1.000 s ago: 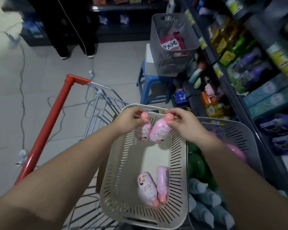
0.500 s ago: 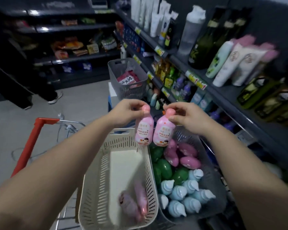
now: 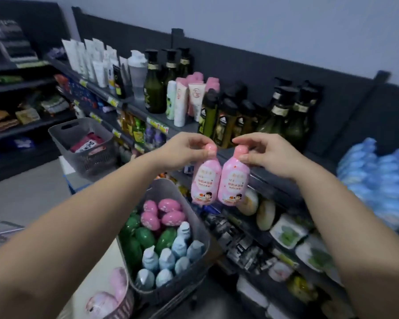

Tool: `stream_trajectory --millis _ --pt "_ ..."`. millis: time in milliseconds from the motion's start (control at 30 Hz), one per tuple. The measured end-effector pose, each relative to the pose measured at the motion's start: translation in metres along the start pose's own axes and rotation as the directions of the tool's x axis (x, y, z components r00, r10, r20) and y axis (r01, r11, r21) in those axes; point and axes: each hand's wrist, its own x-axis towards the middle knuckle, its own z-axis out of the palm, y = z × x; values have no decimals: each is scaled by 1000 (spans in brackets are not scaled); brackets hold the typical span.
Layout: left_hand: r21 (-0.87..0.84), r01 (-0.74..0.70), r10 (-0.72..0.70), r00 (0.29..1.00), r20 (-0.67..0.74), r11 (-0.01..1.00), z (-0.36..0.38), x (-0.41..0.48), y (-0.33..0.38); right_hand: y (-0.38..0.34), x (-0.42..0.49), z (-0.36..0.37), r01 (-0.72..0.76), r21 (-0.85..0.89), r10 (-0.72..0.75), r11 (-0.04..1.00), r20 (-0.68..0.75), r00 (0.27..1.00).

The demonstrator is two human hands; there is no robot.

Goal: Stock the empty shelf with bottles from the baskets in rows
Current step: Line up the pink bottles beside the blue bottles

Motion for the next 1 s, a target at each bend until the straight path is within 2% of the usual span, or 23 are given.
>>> stream_trajectory --millis 200,433,700,900,1000 --pt "-89 -76 87 988 129 993 105 49 82 22 -101 -110 -70 -32 65 997 -130 989" --pt "-145 -214 247 929 276 966 212 94 172 44 -210 -203 -168 -95 136 981 -277 951" --pt "-210 -312 374 834 406 926 304 144 263 67 -295 -284 -278 -129 189 952 -468 863" --pt "-244 -353 429 761 487 903 359 193 310 92 -323 -335 -348 -84 222 934 -626 747" --pt "-229 -394 454 726 516 890 386 219 320 108 -328 -357 -405 -99 244 909 -661 710"
